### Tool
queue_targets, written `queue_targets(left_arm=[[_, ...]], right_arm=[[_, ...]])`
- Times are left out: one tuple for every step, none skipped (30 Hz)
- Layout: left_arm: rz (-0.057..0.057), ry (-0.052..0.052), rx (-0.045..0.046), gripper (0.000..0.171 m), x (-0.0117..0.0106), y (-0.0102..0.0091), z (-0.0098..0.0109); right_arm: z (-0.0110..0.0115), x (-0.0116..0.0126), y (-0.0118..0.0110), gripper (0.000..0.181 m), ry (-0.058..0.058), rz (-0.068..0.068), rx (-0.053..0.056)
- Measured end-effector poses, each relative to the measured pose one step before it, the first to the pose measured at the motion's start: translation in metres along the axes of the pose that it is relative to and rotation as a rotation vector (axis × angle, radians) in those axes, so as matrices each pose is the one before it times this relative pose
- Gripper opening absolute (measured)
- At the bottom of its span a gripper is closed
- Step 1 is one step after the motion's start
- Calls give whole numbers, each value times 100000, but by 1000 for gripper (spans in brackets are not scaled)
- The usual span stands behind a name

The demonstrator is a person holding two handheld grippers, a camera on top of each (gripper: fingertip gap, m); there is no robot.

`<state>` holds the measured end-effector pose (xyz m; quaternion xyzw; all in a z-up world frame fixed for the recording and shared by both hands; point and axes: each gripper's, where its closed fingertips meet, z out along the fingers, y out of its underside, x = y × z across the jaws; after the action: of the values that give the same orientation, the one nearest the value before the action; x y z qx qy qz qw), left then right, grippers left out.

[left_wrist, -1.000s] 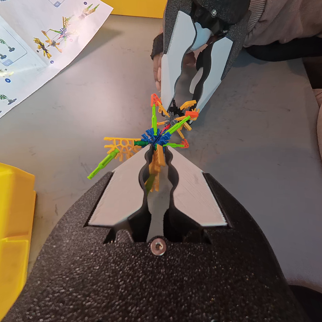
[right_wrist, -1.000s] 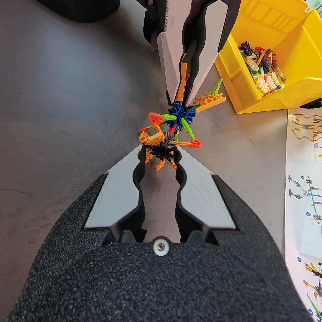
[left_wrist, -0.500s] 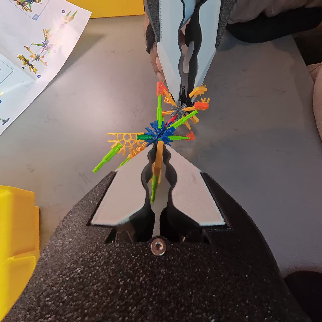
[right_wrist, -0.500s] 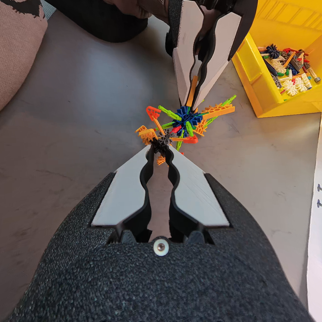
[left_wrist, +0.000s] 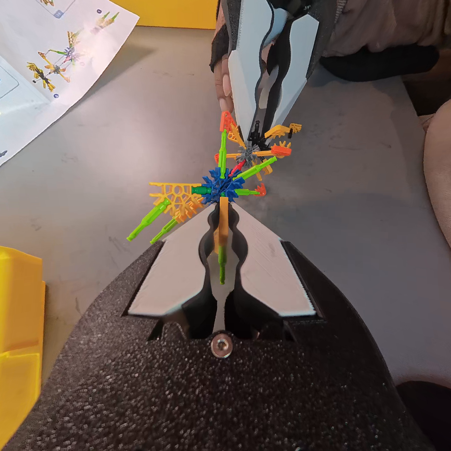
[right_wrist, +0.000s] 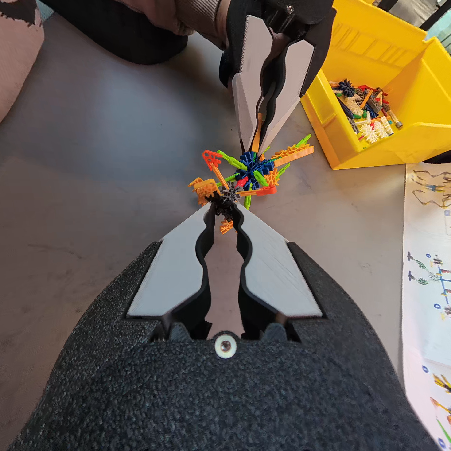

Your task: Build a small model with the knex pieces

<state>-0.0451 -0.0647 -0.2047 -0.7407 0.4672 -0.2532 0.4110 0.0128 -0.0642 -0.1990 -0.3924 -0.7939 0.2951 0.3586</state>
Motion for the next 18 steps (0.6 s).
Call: queue_targets(left_arm=[[-1917, -544, 546, 6, -208, 58, -40], [-2862, -63, 1034, 6, -200, 29, -102], [-3624, 749, 1397, 6, -132, -53, -176], [-2840, -294, 1503, 6, -236, -111, -196], [-2009, -510, 1178, 6, -229, -111, -206], [-1854, -503, 1117, 6, -224, -143, -171], [-1811, -546, 1513, 6, -235, -205, -167], [-1659, -124, 1385, 6, -155, -200, -159], [-932, -190, 1013, 6, -103, -163, -110], [-511, -567, 506, 6, -111, -88, -65], [-396, -238, 163, 6, -38, -45, 0], [-425, -85, 48, 6, -1, -21, 49], [-312, 110, 93, 6, 61, -26, 87], [-203, 336, 31, 6, 122, -37, 113], [11, -504, -371, 6, 11, 24, 84], [335, -817, -725, 6, -93, 117, 24], [-349, 27, -236, 6, -2, 49, -14], [-464, 74, 5, 6, -12, 21, -17]], right_arm=[[171, 131, 44, 13, 186, 2655, 1003], [94, 367, -56, 15, 2118, 1590, 1992], [-18, 429, -100, 24, 2383, 2613, 2531], [-98, 290, -47, 28, 661, 3984, 1569], [-143, 370, -141, 34, 1337, 3591, 1688], [-203, 318, -217, 36, 1595, 2081, 1897], [-210, 554, -179, 33, 3828, 704, 1166], [-235, 502, -241, 28, 4307, -1367, 1322], [-223, 315, -279, 22, 3648, -2369, 1275], [-137, 139, -238, 15, 2852, -2864, 417], [11, -69, -143, 11, 1673, -3272, -460], [64, -50, -139, 11, 1960, -3565, -706], [84, -79, -168, 10, 1588, -3122, -515], [151, -221, -64, 7, 93, -2016, -933], [200, -176, 131, 4, 146, -1277, -1776], [168, 7, 295, 4, 1024, -1348, -2011], [120, -130, 226, 4, -182, -647, -1119], [91, -146, 112, 4, -583, 542, -463]])
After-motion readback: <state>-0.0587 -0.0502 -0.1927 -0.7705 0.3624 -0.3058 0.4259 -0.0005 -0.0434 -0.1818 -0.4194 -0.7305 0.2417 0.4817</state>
